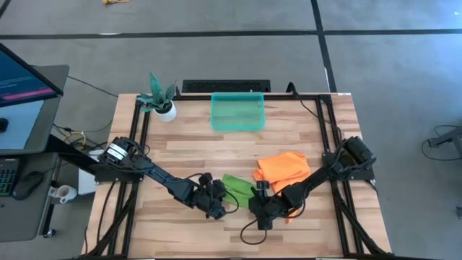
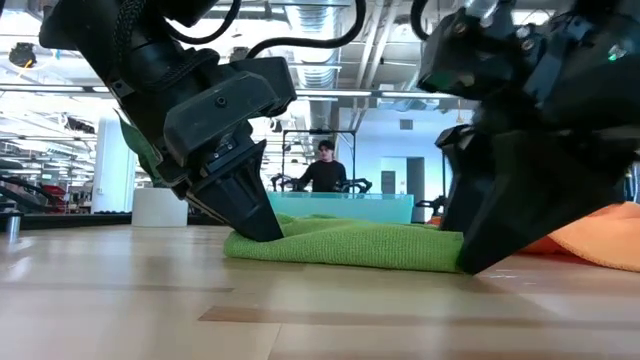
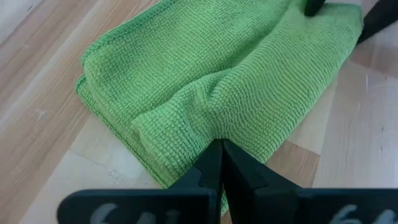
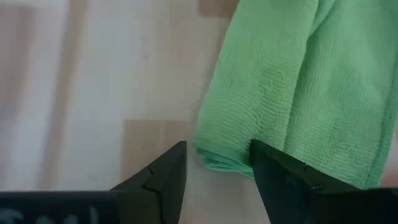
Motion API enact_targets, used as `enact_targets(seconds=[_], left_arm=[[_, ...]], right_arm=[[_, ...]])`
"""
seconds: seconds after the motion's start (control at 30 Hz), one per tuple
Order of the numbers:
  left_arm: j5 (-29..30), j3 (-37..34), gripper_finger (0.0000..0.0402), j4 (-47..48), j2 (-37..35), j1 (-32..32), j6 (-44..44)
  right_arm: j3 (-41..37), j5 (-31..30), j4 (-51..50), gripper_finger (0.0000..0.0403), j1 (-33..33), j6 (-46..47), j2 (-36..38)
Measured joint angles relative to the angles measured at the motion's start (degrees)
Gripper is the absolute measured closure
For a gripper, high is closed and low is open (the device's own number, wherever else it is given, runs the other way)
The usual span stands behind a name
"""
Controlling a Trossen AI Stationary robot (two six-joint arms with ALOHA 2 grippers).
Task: Roll towel into tight, uniform cylinder
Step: Roll the green microfiber towel
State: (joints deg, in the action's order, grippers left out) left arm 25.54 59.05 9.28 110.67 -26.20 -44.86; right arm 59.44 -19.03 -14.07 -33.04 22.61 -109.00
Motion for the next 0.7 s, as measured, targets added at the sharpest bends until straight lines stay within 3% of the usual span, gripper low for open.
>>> enact_targets(seconds=[0.3,0.53,0.7], left_arm=[[-0.07,0.0,0.0401,-0.08,0.0,0.0,1.13],[-0.1,0.0,0.0401,-0.12,0.0,0.0,1.02],[0.02,0.0,0.0401,-0.16,0.0,0.0,0.85]], right_arm=[[0.02,0.4,-4.99,0.0218,-0.08,4.53,2.48],[0.07,8.1,-7.0,0.0235,0.15,8.08,2.58],[2.99,9.14,-9.67,0.0251,-0.08,8.91,3.91]])
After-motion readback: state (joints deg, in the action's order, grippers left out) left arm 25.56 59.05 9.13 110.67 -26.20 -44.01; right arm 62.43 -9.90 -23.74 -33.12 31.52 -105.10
